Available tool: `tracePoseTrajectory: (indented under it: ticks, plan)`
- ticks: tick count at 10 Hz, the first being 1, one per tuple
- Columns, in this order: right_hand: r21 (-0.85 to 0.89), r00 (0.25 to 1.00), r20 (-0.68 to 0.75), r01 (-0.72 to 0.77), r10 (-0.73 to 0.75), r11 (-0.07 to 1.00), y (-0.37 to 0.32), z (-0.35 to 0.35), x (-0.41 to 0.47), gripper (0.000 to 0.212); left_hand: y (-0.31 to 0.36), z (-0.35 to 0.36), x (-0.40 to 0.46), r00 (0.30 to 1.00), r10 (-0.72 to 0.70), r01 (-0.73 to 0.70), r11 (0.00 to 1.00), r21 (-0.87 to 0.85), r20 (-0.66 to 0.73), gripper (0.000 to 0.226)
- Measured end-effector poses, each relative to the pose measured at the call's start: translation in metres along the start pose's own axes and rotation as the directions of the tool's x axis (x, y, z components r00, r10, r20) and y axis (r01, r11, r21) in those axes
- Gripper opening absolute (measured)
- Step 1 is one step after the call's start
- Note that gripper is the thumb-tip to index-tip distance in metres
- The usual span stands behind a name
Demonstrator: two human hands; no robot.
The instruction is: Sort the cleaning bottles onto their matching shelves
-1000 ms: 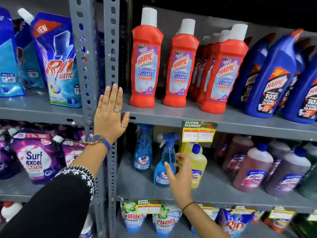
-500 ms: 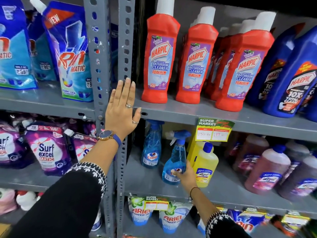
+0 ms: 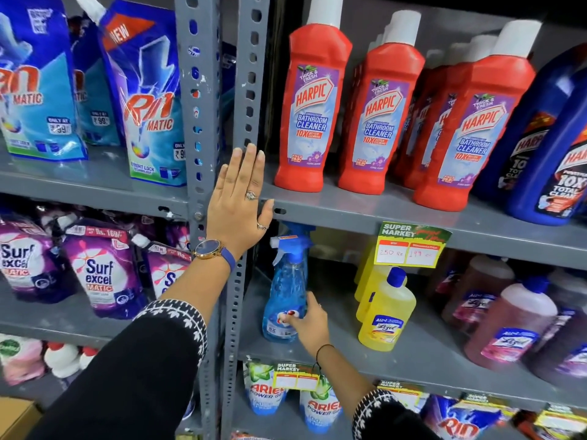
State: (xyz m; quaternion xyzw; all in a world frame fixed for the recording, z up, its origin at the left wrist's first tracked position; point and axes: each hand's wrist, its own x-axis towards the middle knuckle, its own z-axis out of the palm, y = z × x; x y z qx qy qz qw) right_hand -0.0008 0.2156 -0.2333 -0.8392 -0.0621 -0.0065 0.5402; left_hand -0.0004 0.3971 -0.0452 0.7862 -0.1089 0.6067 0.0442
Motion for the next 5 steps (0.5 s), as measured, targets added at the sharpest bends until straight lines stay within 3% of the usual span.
tracePoseTrajectory:
  ticks: [4, 5]
  plan:
    - [0.013, 0.998, 0.005, -0.069, 0.069, 0.998, -0.002, 0.006, -0.003, 0.049, 0.004, -0.002, 0.002, 1.000, -0.019, 0.019, 1.000, -0.003, 0.017, 0.066]
    - [0.119, 0.998, -0.032, -0.054, 0.058, 0.991, -0.001, -0.001, -0.014, 0.067, 0.005, 0.000, 0.000, 0.999, -0.038, 0.038, 0.999, -0.009, 0.000, 0.067]
